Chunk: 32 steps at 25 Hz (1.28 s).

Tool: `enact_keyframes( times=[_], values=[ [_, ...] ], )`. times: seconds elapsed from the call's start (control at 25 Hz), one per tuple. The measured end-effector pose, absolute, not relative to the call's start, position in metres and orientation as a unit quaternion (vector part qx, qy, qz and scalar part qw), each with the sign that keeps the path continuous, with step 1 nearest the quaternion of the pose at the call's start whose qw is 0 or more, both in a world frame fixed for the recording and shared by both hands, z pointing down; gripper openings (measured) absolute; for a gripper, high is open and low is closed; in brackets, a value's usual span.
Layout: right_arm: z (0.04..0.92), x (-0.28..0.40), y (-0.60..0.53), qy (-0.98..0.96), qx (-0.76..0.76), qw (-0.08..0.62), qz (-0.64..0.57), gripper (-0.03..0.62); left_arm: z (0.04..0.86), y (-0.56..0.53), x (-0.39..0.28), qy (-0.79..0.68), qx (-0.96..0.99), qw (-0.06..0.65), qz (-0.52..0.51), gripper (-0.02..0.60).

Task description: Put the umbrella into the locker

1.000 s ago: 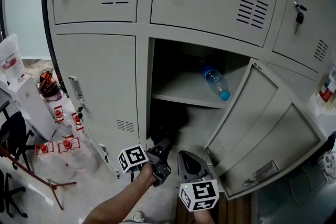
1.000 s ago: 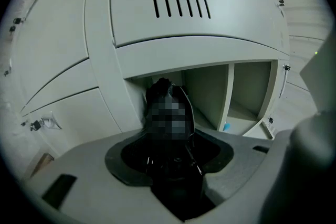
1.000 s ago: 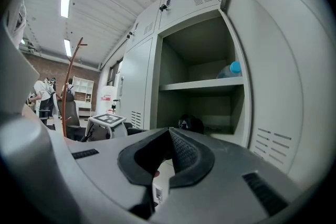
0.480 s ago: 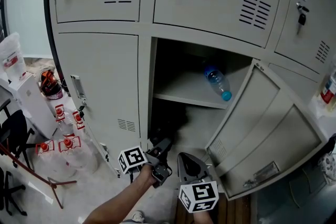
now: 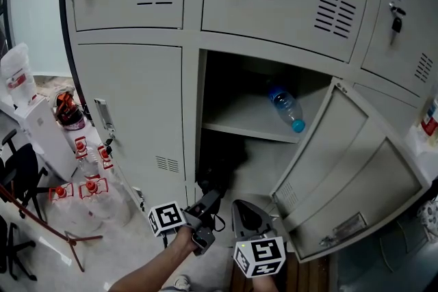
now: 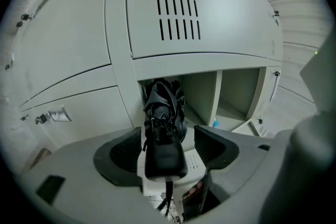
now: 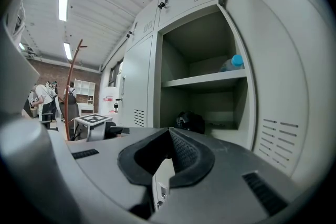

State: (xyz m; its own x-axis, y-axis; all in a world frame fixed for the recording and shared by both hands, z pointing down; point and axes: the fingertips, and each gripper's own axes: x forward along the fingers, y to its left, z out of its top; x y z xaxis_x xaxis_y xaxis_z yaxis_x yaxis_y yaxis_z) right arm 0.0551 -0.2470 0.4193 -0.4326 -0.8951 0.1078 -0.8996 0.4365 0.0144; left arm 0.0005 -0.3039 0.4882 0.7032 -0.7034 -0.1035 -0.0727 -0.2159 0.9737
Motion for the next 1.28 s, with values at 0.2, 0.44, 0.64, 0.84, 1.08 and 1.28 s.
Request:
enact_keyframes(
  times=[0.2, 0.44, 0.64, 0.84, 1.08, 1.28],
  values=[
    [0.419, 0.052, -0.248, -0.848, 0.528, 0.046, 0.024, 0.003, 0.487, -0.291, -0.001, -0.254, 0.728, 0.572, -0.28, 0.299],
    [0.417, 0.053, -0.249, -0.848, 0.528, 0.045, 0.021, 0.003, 0.495, -0.288, -0.003, -0.277, 0.727, 0.576, -0.252, 0.215],
    [0.415, 0.06, -0.25, -0.843, 0.535, 0.045, 0.021, 0.003, 0.486, -0.304, 0.001, -0.29, 0.727, 0.573, -0.245, 0.213],
    [0.414, 0.066, -0.251, -0.84, 0.54, 0.043, 0.02, 0.003, 0.469, -0.336, 0.001, -0.306, 0.726, 0.559, -0.258, 0.213],
    [0.416, 0.072, -0.255, -0.837, 0.545, 0.044, 0.024, 0.003, 0.463, -0.359, 0.021, -0.304, 0.725, 0.555, -0.27, 0.212],
    [0.42, 0.078, -0.258, -0.833, 0.55, 0.046, 0.028, 0.003, 0.467, -0.381, 0.038, -0.303, 0.722, 0.562, -0.269, 0.21]
  ],
)
